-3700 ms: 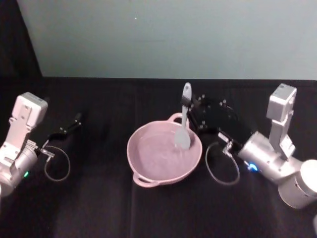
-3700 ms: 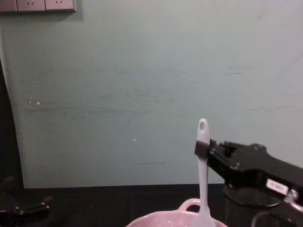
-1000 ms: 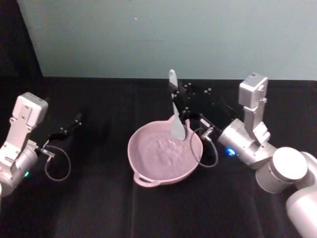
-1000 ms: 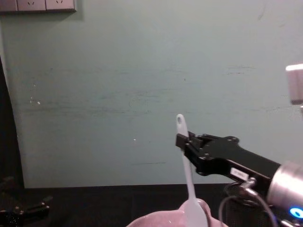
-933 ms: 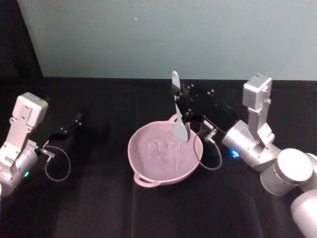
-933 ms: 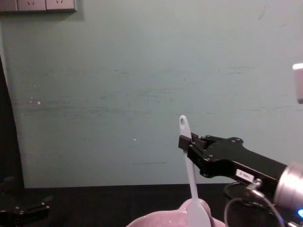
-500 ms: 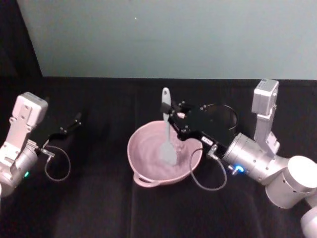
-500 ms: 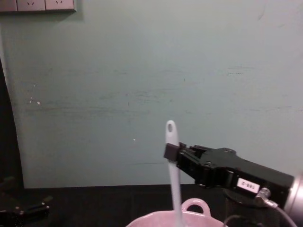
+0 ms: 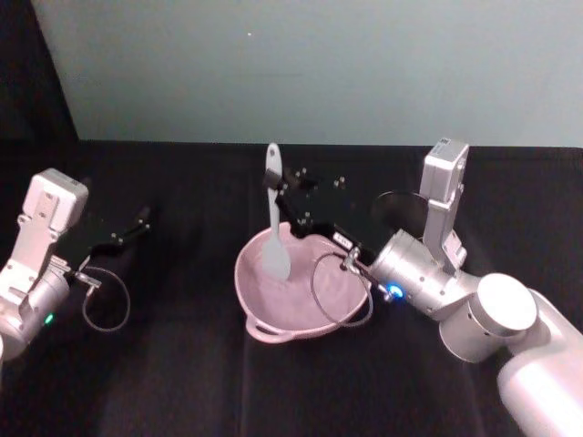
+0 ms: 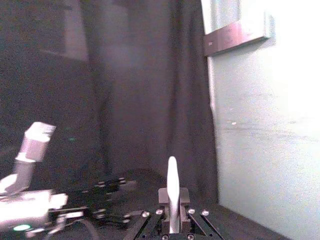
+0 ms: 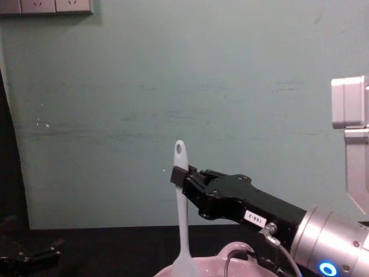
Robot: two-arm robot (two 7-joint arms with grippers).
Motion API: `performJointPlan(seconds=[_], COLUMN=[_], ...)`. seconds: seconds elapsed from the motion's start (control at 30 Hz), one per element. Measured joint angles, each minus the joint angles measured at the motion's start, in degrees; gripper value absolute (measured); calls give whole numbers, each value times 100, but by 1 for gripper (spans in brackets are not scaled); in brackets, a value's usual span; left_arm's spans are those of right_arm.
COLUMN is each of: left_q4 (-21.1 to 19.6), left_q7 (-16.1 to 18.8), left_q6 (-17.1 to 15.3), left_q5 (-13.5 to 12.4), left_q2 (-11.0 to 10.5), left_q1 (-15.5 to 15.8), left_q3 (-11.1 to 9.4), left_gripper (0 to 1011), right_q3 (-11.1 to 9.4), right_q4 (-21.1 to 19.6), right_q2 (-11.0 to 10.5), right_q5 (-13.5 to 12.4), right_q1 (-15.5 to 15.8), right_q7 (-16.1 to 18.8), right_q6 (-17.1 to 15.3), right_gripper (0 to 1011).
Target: Use the one hand to pick up the spoon and stir the clear water in the bowl.
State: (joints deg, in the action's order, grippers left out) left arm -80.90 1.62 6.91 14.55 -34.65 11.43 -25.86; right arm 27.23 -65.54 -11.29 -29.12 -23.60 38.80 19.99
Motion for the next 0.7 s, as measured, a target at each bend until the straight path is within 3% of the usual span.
performJointPlan(seconds=[0.07,0.17,0.33,0.47,0.7], left_q4=[0,0,0,0,0], left_q7=[0,0,0,0,0], left_q6=[0,0,0,0,0], left_q5=[0,0,0,0,0], left_q2=[0,0,0,0,0], left_q1=[0,0,0,0,0], left_q3=[0,0,0,0,0], left_gripper=[1011,1011,1011,1011,1011], right_q3=[-20,-120,-242,-338,-475], right_q4=[149,414,381,106,-514], right_q2=[63,152,66,-140,-538], right_q5=[74,387,673,755,469], right_q1=[-66,-186,-187,-40,383], right_q7=[-69,-337,-588,-632,-343], right_q6=[142,573,709,525,-23], right_gripper=[114,116,114,114,114])
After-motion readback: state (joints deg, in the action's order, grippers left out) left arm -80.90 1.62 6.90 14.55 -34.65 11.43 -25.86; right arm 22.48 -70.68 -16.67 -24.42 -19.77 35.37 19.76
